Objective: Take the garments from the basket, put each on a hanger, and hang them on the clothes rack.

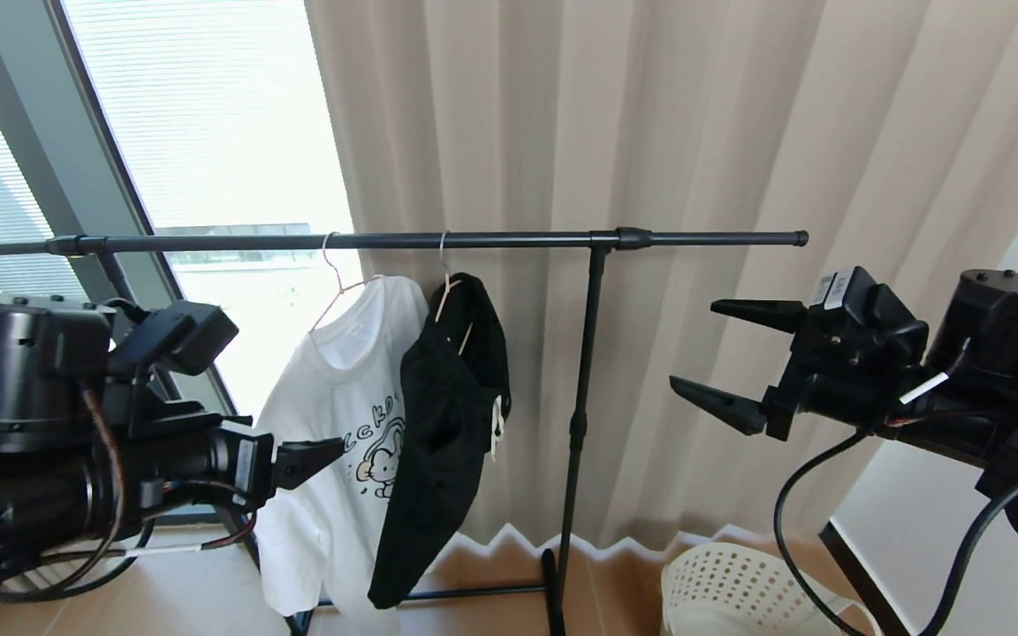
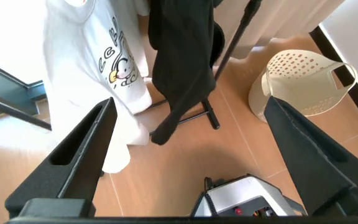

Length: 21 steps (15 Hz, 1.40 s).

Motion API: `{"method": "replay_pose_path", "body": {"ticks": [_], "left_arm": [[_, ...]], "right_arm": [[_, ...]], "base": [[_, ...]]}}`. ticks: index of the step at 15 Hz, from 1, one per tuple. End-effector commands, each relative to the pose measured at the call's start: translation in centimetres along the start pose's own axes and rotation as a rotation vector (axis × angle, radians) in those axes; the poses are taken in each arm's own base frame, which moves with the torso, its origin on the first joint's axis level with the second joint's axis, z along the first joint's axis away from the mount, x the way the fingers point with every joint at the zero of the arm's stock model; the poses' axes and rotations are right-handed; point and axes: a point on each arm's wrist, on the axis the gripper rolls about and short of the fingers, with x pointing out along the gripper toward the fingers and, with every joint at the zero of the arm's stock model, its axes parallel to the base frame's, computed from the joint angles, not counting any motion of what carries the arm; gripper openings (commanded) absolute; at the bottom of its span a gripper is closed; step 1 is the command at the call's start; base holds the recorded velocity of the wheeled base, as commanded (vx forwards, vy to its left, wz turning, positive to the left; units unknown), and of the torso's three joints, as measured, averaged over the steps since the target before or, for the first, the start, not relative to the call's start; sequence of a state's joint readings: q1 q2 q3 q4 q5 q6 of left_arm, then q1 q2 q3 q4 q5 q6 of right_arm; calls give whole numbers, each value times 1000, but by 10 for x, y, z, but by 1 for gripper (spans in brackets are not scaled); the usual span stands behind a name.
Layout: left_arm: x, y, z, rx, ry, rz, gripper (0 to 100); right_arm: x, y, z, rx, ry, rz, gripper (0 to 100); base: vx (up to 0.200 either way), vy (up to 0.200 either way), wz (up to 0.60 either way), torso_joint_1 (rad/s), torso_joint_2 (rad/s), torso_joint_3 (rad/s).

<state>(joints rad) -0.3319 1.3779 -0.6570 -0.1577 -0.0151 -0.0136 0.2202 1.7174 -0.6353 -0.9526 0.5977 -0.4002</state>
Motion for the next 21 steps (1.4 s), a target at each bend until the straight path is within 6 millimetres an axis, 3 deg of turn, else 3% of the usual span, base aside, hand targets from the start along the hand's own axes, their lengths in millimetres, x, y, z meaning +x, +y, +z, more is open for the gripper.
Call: {"method": "replay_pose_path", "body": {"ticks": [1,4,5,6,9,10,11,15,21], "left_arm": [[-54,-1,-33,6,-94,-5,100],[-100,-2,-69,28,-229,-19,100],[-100,-2,-69,28,-229,-19,100],[-115,-1,-98,45,-276,-17,100],[-118,0,-164,98,-279,-30,100],[-118,0,-164,98,-279,-30,100],[-119,-1,-180,109,-304,-85,100],[-125,-1,-196,112,-323,-89,100],[-128,-2,-197,12,-358,159,100]], "right_arm": [[-18,17,17,35,-16,-51,100],[-50,47,17,133,53,-211,100],[-50,47,17,133,53,-211,100],[-73,62,10,176,94,-279,100],[-117,94,-6,206,135,-337,100],[-117,94,-6,206,135,-337,100],[-134,109,-20,220,175,-326,100],[-160,125,-20,248,190,-335,100],[-215,160,-32,231,197,-448,100]], "base": [[0,0,0,0,0,0],[0,0,0,0,0,0],[0,0,0,0,0,0],[0,0,0,0,0,0],[0,0,0,0,0,0],[0,0,0,0,0,0],[0,0,0,0,0,0],[0,0,0,0,0,0],[0,0,0,0,0,0]]}}
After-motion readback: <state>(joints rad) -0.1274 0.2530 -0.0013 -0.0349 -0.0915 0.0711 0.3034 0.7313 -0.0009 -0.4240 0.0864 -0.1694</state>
